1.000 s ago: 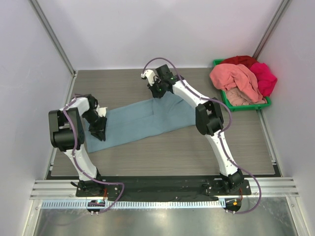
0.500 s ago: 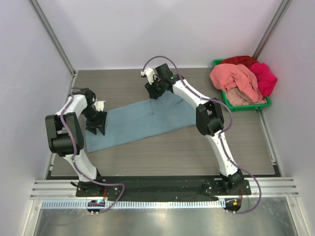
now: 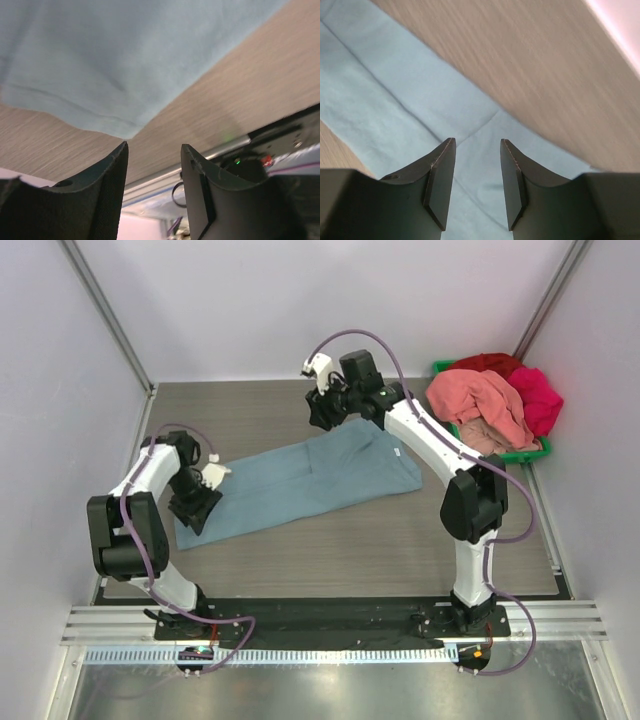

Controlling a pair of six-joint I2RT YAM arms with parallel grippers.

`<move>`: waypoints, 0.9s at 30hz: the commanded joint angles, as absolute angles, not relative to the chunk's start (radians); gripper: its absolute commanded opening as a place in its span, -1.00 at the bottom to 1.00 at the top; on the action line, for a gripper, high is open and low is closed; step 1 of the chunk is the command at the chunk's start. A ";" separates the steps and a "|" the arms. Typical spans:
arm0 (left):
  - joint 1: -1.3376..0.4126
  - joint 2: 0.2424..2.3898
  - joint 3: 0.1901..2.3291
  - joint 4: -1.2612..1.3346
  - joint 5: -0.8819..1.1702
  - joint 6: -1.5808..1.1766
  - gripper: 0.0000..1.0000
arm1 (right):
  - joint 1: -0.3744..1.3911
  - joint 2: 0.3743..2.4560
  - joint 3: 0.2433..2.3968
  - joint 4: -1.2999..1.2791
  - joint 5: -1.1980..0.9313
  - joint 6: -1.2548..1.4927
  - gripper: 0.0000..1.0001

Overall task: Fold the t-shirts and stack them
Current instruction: Fold the tshirt

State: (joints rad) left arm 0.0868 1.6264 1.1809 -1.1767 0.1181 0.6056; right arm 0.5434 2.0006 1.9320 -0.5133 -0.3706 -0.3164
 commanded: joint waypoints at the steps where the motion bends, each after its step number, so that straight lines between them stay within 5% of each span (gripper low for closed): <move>1: 0.063 1.608 1.128 -1.198 0.032 0.745 -0.05 | 0.534 1.959 1.842 -0.506 -0.362 -0.313 -0.07; 27: 0.009 1.766 1.029 -1.006 -0.054 0.666 -0.05 | 0.477 1.881 1.678 -0.476 -0.331 -0.305 -0.07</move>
